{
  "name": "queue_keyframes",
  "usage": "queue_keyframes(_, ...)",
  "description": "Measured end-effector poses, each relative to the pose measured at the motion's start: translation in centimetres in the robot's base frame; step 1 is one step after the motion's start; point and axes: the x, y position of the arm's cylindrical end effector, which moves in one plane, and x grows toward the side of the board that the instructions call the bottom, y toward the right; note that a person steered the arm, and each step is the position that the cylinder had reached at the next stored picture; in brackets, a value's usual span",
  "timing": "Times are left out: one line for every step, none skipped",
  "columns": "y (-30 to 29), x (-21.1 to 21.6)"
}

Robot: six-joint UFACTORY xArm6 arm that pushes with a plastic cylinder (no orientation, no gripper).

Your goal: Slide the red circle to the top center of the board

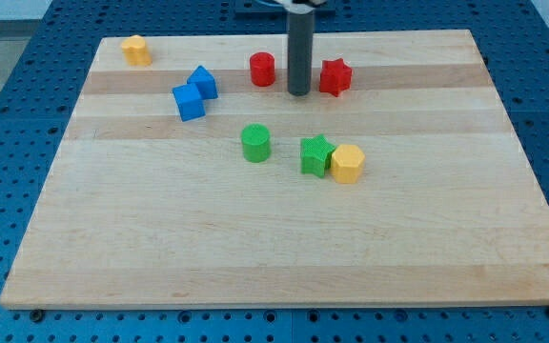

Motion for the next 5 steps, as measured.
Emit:
queue_keyframes(-3.5, 0.0)
queue_keyframes(-5.5, -1.0)
queue_keyframes(-5.7, -2.7)
queue_keyframes(-5.5, -3.9)
queue_keyframes(-5.5, -5.1)
